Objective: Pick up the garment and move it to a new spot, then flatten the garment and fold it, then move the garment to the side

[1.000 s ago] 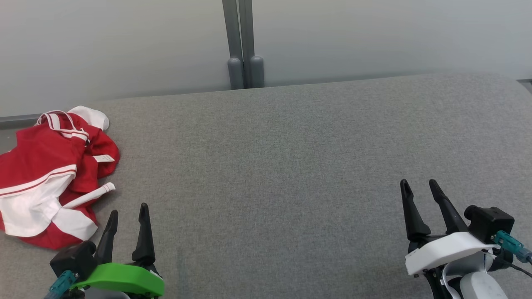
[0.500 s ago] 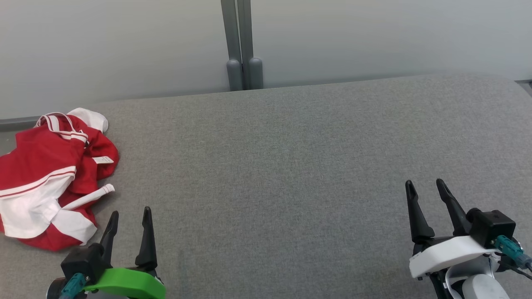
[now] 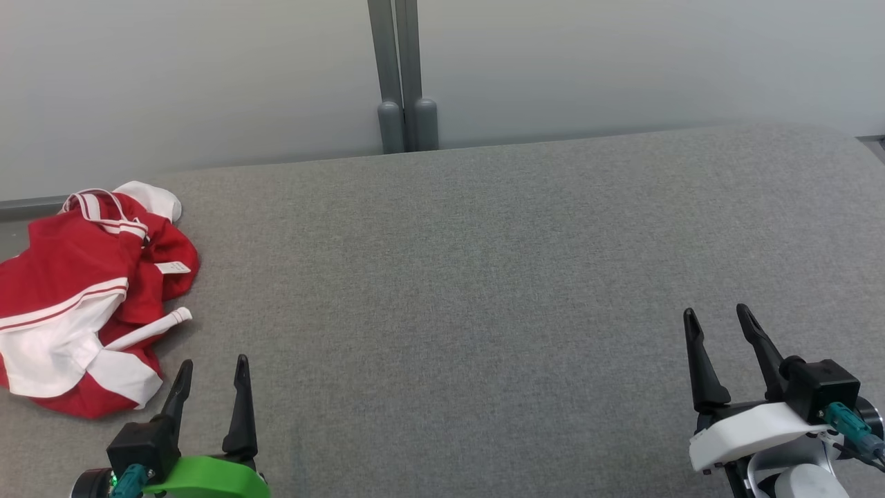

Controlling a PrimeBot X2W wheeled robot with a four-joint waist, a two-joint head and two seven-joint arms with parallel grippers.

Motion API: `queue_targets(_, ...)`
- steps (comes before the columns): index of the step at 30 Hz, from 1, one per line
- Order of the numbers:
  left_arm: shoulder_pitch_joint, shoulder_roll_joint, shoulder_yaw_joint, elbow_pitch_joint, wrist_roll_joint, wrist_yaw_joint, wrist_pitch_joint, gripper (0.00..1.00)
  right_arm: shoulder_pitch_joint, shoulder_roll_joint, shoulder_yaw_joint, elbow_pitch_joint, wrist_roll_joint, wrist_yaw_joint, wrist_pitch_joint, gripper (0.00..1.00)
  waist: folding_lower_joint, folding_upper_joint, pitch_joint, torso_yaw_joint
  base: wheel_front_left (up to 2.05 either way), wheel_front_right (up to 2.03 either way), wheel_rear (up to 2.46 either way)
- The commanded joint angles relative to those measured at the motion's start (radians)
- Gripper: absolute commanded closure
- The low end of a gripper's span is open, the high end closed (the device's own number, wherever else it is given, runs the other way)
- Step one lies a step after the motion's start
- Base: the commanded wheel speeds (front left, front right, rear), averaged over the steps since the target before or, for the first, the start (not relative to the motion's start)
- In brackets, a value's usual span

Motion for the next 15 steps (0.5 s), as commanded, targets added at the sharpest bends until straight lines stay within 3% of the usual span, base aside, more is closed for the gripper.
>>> queue_targets(1, 0.008, 0.002, 0.008, 0.001, 0.011, -0.003, -0.008, 0.00, 0.012, 0.000, -0.005, 0.001, -0.014, 0.001, -0.010, 0.00, -0.0001, -0.0001, -0.001, 0.000, 0.00, 0.00, 0.00)
queue_targets(15, 0.003, -0.007, 0.019, 0.024, 0.042, -0.011, -0.030, 0.00, 0.015, -0.008, -0.013, 0.019, -0.058, 0.001, -0.031, 0.00, -0.0001, -0.0001, -0.002, -0.005, 0.00, 0.00, 0.00)
